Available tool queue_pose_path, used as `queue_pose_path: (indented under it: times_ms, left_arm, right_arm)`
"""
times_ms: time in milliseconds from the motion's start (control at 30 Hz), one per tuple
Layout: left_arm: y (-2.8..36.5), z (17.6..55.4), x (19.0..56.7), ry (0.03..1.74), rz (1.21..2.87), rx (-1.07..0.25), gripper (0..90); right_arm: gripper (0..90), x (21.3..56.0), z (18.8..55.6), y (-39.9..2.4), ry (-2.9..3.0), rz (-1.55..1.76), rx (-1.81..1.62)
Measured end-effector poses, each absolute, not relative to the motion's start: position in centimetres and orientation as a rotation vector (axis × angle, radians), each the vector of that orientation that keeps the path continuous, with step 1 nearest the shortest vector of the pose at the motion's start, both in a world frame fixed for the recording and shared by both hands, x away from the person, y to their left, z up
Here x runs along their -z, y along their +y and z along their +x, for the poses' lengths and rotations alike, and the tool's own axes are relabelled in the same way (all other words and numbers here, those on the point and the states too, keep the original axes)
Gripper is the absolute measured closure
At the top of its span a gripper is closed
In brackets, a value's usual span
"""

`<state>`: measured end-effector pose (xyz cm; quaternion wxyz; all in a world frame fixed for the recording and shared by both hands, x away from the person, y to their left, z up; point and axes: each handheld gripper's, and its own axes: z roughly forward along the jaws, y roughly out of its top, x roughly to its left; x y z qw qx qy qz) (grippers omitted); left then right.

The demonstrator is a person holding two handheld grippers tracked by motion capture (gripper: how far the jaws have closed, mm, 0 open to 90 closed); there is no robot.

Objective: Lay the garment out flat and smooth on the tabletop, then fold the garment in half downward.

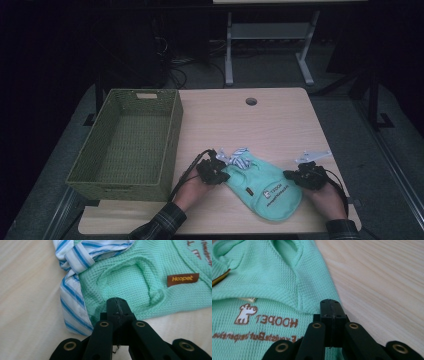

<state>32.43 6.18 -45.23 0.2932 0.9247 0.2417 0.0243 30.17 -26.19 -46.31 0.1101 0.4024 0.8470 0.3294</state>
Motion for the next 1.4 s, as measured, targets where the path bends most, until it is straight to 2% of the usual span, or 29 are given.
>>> queue_pose_path:
  times_ms: [200,333,667,900,1133,1400]
  left_arm:
    - [6.7,32.5,44.8,0.666,2.404,-0.017,89.4]
    - [7.6,32.9,43.7,0.687,2.362,-0.060,86.0]
    - [8.8,33.9,43.9,0.774,2.327,-0.142,58.4]
    - [8.2,34.1,45.3,0.777,2.378,-0.116,49.9]
    - [7.7,33.8,45.6,0.747,2.411,-0.162,53.2]
    - [7.4,33.5,45.6,0.722,2.416,-0.158,71.9]
  right_arm:
    - [89.7,46.4,30.2,-26.2,2.484,1.185,-0.974]
    - [89.7,46.4,30.2,-26.3,2.484,1.185,-0.975]
    - [89.6,46.4,30.2,-26.3,2.489,1.197,-0.979]
    - [89.6,46.4,30.2,-26.3,2.490,1.194,-0.979]
    - [89.6,46.4,30.2,-26.4,2.490,1.194,-0.981]
    - [89.6,46.2,30.0,-26.3,2.478,1.190,-1.012]
